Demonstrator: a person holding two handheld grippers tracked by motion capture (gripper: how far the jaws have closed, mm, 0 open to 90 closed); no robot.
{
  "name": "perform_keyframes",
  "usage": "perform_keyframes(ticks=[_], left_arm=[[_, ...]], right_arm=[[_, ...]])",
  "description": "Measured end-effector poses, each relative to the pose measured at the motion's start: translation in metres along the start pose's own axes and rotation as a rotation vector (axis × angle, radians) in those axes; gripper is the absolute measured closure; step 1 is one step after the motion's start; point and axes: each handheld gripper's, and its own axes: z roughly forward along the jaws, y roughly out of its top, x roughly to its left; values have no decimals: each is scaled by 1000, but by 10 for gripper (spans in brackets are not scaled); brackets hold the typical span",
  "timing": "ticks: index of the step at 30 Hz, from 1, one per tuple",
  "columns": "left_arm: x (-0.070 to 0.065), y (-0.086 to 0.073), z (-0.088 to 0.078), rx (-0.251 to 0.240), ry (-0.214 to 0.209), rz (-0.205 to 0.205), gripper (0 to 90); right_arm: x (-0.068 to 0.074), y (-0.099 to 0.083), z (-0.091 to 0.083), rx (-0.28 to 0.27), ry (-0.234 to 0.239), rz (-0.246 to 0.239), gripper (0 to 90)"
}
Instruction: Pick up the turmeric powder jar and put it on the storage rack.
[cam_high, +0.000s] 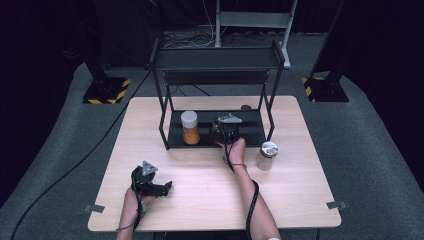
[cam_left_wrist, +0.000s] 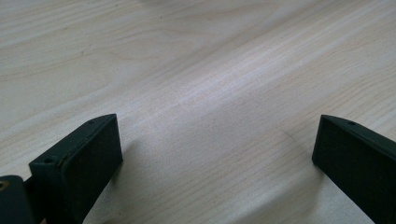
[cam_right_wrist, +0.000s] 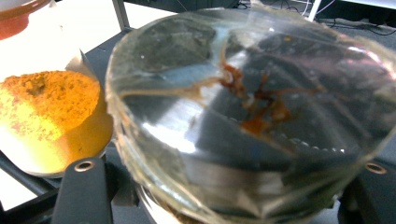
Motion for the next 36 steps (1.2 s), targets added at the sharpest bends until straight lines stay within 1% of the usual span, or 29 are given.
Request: perform_keyframes(ticks=[3,6,21,23,24,25,28,30,34,35,36], left_arm=[[0,0,0,0,0,0,11],[0,0,0,0,0,1,10],[0,0,0,1,0,1,11],[0,0,0,1,0,1,11],[0,0,0,0,0,0,11],[0,0,0,0,0,1,10],[0,0,0,0,0,1,10],[0,0,0,0,0,0,10],[0,0,0,0,0,0,11],[0,0,0,0,0,0,11],[0,0,0,0,0,0,10]], right_arm=[[0,-2,0,-12,0,-9,307],[0,-4,-1,-22,4,-7,307],[1,-3,-1,-15,-3,-8,302],[1,-3,-1,-5,4,-5,255],[1,-3,-1,3,-5,-5,214],[1,-4,-1,6,-8,-3,209],[1,-4,-3,31,-1,19,130],[2,-4,-5,48,13,25,84],[5,-6,-13,90,28,11,40],[6,-7,-17,95,24,2,38],[7,-7,-19,94,21,2,37]])
